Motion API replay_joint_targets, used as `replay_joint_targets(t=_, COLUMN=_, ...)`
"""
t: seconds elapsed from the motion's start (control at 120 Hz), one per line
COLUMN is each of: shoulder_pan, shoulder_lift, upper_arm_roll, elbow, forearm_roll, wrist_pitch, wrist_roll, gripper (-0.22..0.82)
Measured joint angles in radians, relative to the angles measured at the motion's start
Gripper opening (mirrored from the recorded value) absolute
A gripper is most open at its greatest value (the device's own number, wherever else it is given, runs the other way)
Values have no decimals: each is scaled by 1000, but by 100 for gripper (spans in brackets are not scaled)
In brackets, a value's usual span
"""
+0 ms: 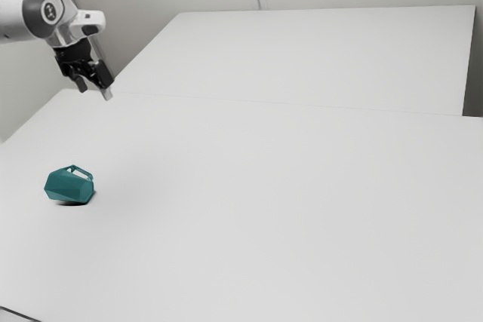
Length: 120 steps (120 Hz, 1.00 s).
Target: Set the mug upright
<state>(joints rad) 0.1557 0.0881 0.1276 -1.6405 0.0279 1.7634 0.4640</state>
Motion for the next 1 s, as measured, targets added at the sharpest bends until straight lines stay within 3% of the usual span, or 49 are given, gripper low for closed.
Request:
replay_joint_targets(t=0.25, shoulder_pan=-7, shoulder_lift=-16, upper_arm_roll=56, elbow=-20, forearm_roll=-6, wrist_pitch=26, wrist_roll=8, gripper=60)
replay_joint_targets(t=0.467, shoulder_pan=135, shoulder_lift=9, upper_arm_roll=66, elbow=-32, forearm_roll=-39, wrist_pitch=24, wrist_roll=60, gripper=60)
replay_joint_targets(t=0.833, shoulder_pan=341, shoulder_lift=234, upper_arm_roll=48, elbow=46, forearm_roll=-161, wrist_pitch=23, wrist_roll=211, gripper=60)
replay_joint_targets(t=1.0, shoulder_pan=466, shoulder_lift=368, upper_arm_roll=-38, elbow=123, forearm_roll=-205, wrist_pitch=3, wrist_roll=280, gripper=60)
